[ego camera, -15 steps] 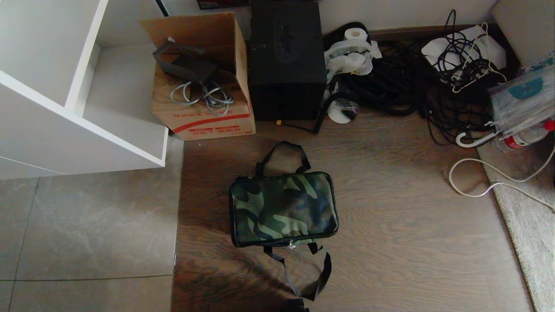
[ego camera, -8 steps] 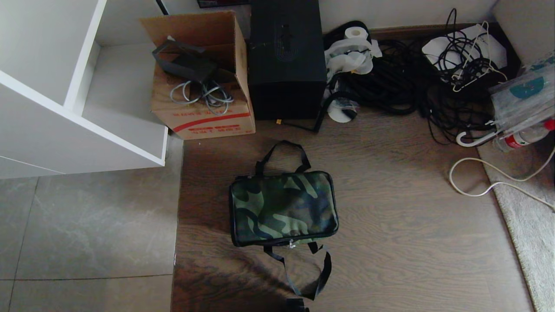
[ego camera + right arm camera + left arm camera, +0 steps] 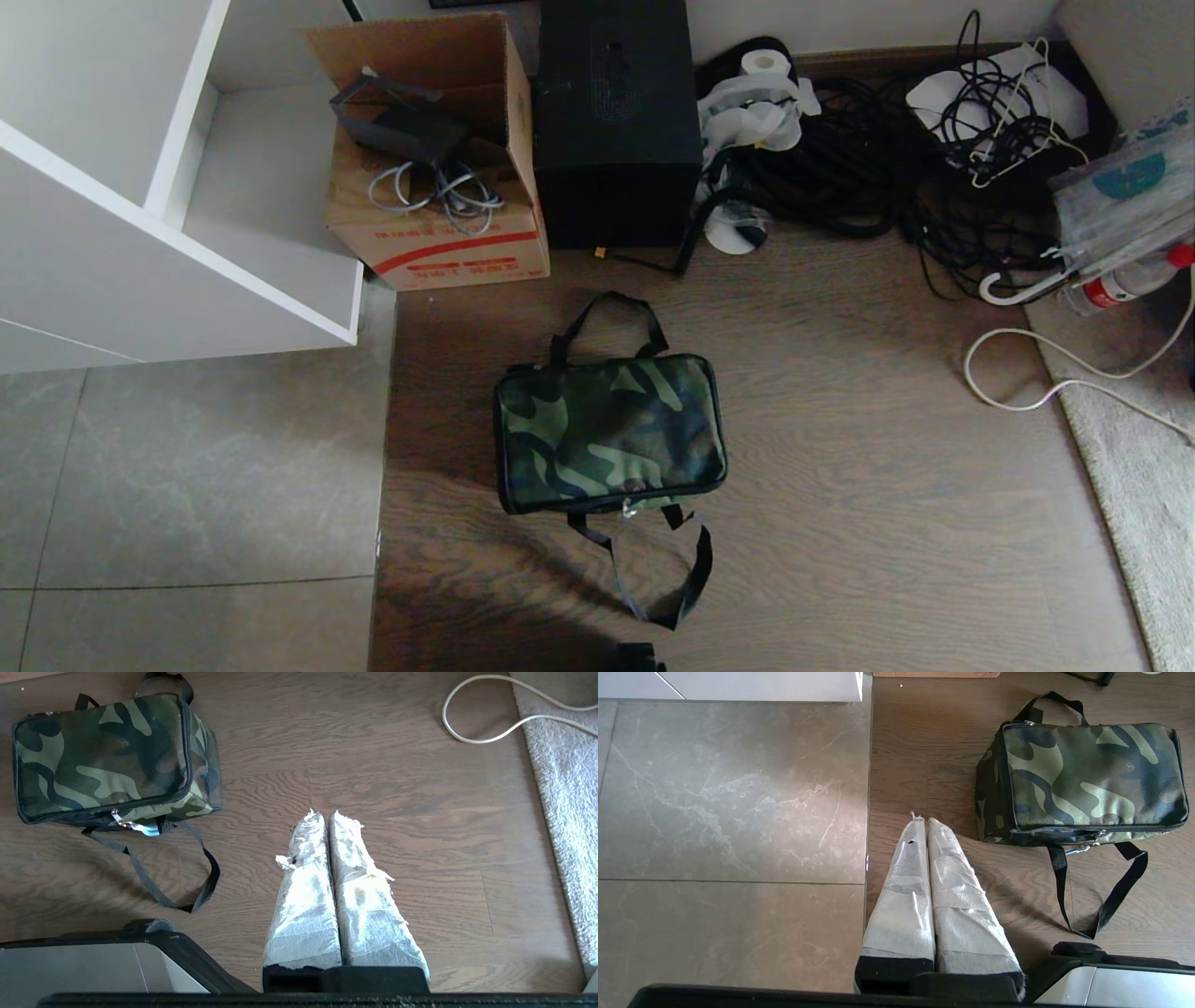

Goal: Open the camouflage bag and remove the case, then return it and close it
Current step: Open the top of the storage box

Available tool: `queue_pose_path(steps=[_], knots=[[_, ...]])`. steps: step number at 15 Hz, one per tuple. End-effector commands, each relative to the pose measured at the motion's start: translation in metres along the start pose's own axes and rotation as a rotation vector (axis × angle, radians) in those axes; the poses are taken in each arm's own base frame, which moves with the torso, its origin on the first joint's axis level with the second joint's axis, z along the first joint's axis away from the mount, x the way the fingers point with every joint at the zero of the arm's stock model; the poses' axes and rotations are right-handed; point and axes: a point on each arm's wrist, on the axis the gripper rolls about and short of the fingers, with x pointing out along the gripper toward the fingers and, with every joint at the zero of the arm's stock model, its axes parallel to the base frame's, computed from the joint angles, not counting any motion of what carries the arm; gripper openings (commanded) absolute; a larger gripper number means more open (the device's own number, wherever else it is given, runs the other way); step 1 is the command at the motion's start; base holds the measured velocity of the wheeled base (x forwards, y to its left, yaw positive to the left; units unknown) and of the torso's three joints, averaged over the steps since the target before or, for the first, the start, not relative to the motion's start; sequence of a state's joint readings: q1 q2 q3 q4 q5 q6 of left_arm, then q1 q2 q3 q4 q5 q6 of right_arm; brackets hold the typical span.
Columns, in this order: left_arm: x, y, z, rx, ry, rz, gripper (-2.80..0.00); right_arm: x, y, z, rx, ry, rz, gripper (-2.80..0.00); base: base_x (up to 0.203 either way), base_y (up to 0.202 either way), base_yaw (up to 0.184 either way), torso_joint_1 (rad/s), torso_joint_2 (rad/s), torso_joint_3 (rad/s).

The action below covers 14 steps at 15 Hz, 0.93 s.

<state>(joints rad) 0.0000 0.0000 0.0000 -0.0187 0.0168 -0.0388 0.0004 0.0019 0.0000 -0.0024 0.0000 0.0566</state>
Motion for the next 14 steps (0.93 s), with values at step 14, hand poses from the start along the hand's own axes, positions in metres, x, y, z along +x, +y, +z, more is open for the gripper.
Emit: queue_pose_path(steps=[14], knots=[[0.0007, 0.0001, -0.0024, 0.001, 0.008, 0.002, -2.8, 0.0, 0.0, 0.0001, 0.0, -0.001, 0.0, -2.8, 0.0, 0.0, 0.0, 0.0, 0.0, 0.0]])
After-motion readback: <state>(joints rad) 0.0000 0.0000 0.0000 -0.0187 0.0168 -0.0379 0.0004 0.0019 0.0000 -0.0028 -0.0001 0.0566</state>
